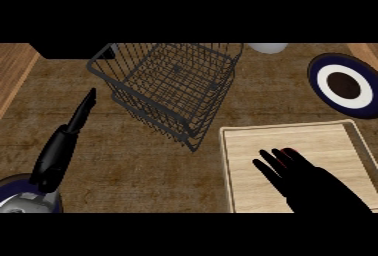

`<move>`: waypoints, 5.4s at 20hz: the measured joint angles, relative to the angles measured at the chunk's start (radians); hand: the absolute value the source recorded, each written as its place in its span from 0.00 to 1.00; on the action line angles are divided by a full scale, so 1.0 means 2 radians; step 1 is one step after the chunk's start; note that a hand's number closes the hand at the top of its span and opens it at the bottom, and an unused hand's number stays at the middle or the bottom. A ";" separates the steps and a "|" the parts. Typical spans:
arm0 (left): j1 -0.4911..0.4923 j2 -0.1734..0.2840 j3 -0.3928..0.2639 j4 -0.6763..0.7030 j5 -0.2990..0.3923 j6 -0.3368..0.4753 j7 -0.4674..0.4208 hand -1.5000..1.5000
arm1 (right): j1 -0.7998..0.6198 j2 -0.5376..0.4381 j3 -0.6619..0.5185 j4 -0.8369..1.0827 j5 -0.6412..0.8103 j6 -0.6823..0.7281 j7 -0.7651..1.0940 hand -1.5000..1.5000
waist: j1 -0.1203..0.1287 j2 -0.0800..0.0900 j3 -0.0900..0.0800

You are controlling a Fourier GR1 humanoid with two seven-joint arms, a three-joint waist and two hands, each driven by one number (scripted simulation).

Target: Pick the tomato from the tray and place it in the tiered basket

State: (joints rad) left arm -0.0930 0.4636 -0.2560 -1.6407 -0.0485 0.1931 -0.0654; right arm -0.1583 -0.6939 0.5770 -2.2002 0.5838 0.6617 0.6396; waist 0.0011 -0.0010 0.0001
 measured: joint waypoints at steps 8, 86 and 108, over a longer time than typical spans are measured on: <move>0.003 -0.018 0.026 0.008 -0.014 -0.026 -0.011 0.50 | 0.008 0.009 -0.013 0.061 0.079 -0.004 -0.057 0.00 | 0.000 0.000 0.000; 0.027 -0.124 0.128 -0.016 -0.117 -0.130 -0.010 0.50 | 0.086 0.279 -0.353 0.096 0.233 -0.175 -0.094 1.00 | -0.012 -0.003 -0.001; 0.004 -0.133 0.125 -0.015 -0.123 -0.144 0.000 0.50 | -0.341 0.336 -0.301 0.090 0.175 -0.044 0.142 1.00 | 0.007 0.000 -0.001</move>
State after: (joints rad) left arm -0.0852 0.1976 -0.0064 -1.6711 -0.2946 -0.0942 -0.0649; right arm -0.8394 -0.0215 -0.0255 -2.0198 0.9332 0.5739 0.9236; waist 0.0154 -0.0012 -0.0018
